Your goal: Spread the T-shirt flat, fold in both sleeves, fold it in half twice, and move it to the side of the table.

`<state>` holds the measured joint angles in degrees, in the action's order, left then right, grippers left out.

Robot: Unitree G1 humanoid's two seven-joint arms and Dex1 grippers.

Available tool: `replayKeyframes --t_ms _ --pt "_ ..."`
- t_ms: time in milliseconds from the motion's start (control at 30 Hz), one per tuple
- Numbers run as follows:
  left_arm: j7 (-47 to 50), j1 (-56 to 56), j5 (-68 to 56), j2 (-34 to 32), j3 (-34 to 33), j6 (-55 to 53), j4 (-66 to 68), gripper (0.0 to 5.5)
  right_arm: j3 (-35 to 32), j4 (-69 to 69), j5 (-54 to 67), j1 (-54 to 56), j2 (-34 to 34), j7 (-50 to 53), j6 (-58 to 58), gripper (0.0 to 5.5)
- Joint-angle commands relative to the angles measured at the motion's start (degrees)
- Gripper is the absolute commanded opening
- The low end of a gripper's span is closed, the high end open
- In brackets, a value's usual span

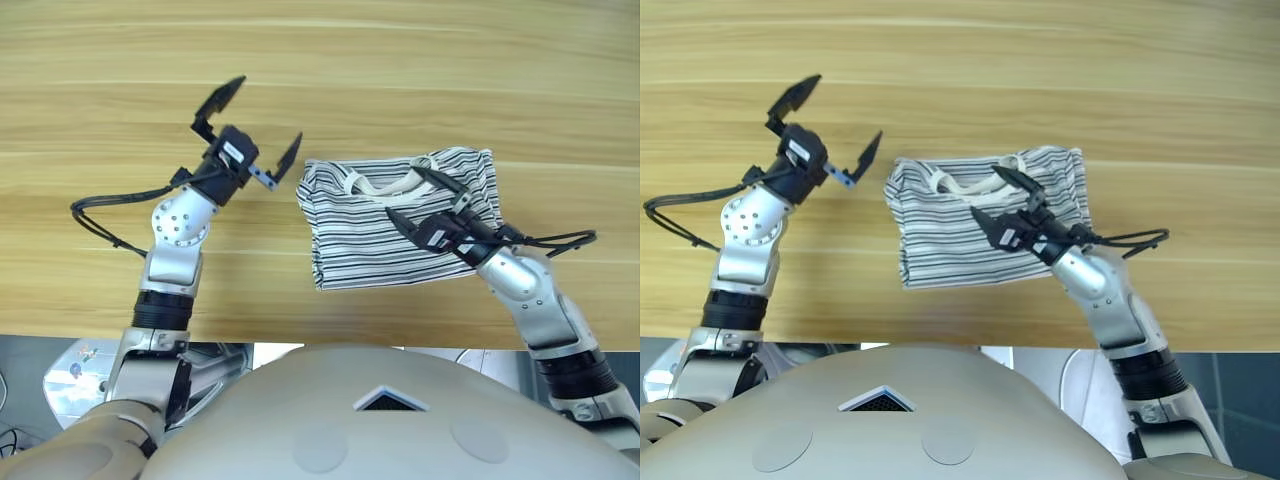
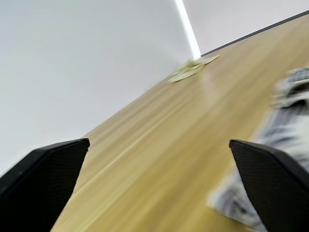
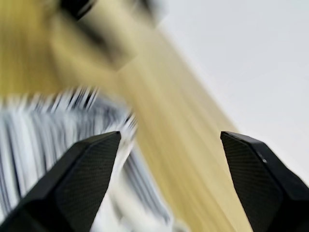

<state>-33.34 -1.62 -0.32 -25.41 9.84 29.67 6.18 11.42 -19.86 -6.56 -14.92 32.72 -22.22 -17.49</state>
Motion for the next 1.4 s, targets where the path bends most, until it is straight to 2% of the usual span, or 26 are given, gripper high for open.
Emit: replayKeyframes --t_ms 33,133,333,567,700,833,933,1067,1167,1300,1400 --pt "-14.9 -4.0 -13.3 -4.5 3.5 6.5 -3.2 5.39 -6.6 -0.7 14.4 -3.4 0.5 -4.2 -2.7 3.83" --pt "-21.0 -1.7 -17.7 -4.4 4.8 5.2 -1.7 5.39 -11.1 2.1 22.8 -5.4 0.4 -7.9 -3.2 3.83" --pt "-18.4 12.0 -2.1 -0.4 9.1 2.1 11.8 5.39 -17.5 6.8 25.6 -3.9 -1.7 -7.3 -2.4 3.83" --pt "-9.5 26.1 11.4 6.8 13.1 2.5 29.7 5.39 -16.7 9.3 23.8 -0.9 -5.0 -7.8 -2.5 3.83" --pt "-6.5 30.2 12.0 9.9 12.0 2.8 36.0 5.39 -15.5 11.9 20.5 -0.7 -6.9 -7.5 -3.6 3.83" --pt "4.3 34.7 14.6 11.4 9.4 -0.4 44.8 5.39 -14.8 12.6 18.4 -1.5 -7.8 -7.9 -5.0 3.83" --pt "7.7 35.0 14.2 11.3 7.6 -1.0 48.5 5.39 -15.3 13.3 18.0 -1.9 -7.9 -8.0 -5.5 3.83" --pt "7.9 31.0 15.8 9.7 8.4 0.4 49.0 5.39 -15.5 12.8 17.6 -2.0 -7.7 -7.9 -6.1 3.83" --pt "4.4 25.5 15.0 7.2 9.1 3.7 42.9 5.39 -16.4 12.4 17.8 -1.2 -7.3 -7.6 -5.9 3.83" --pt "-1.9 21.2 1.3 7.7 4.1 2.0 25.9 5.39 -16.6 14.2 17.0 0.2 -7.6 -7.2 -6.2 3.83" --pt "-0.7 20.3 -7.1 11.2 0.1 -4.5 18.0 5.39 -16.5 15.4 16.6 0.0 -7.9 -7.2 -6.7 3.83"
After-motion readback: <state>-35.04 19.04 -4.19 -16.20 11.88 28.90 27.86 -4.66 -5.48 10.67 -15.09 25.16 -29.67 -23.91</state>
